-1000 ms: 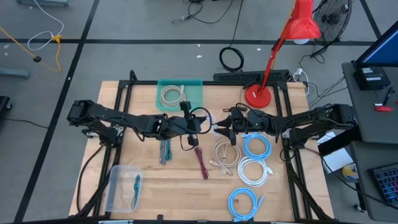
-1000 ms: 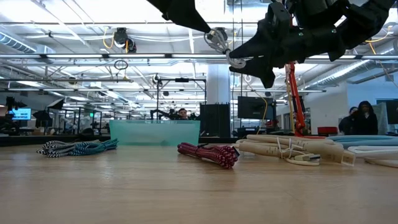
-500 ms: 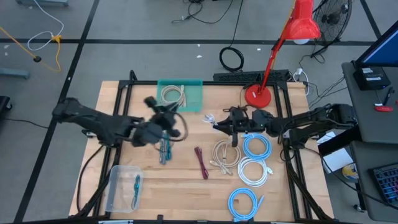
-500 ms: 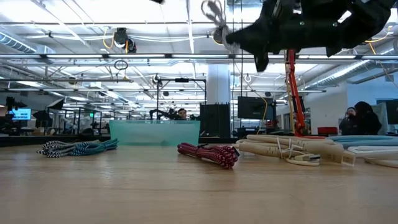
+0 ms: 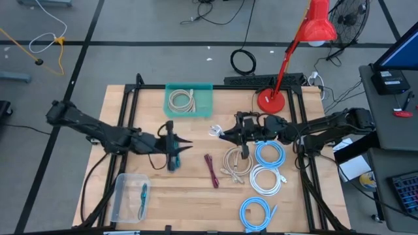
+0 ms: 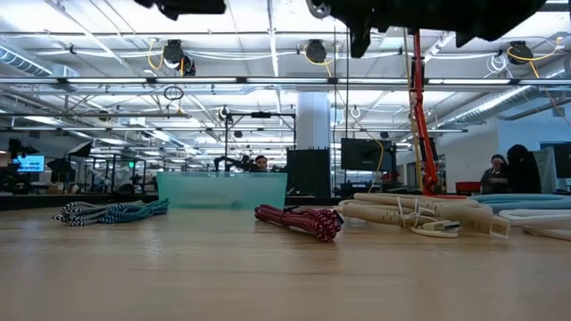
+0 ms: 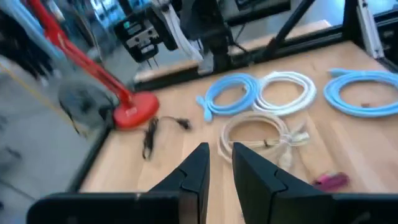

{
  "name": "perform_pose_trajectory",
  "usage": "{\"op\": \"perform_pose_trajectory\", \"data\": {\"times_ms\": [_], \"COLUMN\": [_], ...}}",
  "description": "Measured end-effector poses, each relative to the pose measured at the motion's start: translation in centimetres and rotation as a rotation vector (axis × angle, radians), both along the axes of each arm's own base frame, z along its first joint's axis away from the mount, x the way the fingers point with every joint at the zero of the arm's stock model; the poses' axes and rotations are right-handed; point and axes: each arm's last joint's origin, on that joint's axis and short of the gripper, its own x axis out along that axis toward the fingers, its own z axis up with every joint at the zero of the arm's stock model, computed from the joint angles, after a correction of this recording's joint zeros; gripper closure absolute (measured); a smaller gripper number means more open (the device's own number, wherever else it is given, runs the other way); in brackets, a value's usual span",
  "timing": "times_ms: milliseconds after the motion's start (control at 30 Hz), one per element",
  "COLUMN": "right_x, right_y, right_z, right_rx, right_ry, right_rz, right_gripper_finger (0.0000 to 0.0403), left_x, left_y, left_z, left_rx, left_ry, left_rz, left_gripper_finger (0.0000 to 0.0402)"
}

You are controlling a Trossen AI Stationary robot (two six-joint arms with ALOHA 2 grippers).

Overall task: Pick & Place USB Port
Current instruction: Put the white charger cable into the transparent bin

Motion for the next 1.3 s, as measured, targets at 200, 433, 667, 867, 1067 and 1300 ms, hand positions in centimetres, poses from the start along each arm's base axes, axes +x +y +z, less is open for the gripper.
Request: {"op": "perform_pose_trajectory", "data": {"times_ms": [200,433,667,867,1067,1300], "right_x": [0.1,0.1,0.1,0.1,0.1,0.1], "right_y": [0.7,0.7,0.6,0.6,0.6,0.6], "right_z": [0.3,0.3,0.3,0.3,0.3,0.3], "right_rx": [-0.02,-0.031,-0.033,-0.033,-0.033,-0.033], "right_ry": [-0.007,-0.007,-0.014,-0.015,-0.014,-0.014], "right_rz": [-0.001,-0.008,-0.03,-0.034,-0.034,-0.034], "right_gripper_finger": [0.0393,0.0393,0.0393,0.0393,0.0393,0.0393], "left_x": [1.2,3.3,6.4,8.5,9.2,9.3], "left_y": [2.5,5.1,5.0,4.9,4.9,4.9], "left_z": [0.2,1.1,1.2,1.4,1.8,1.9], "left_rx": [0.002,-0.125,-0.118,-0.099,-0.083,-0.088], "left_ry": [-0.261,-0.296,-0.276,-0.268,-0.281,-0.285], "left_rz": [0.017,-0.158,-0.163,-0.166,-0.167,-0.165], "left_gripper_finger": [0.0324,0.0244,0.0166,0.0156,0.0156,0.0182]}}
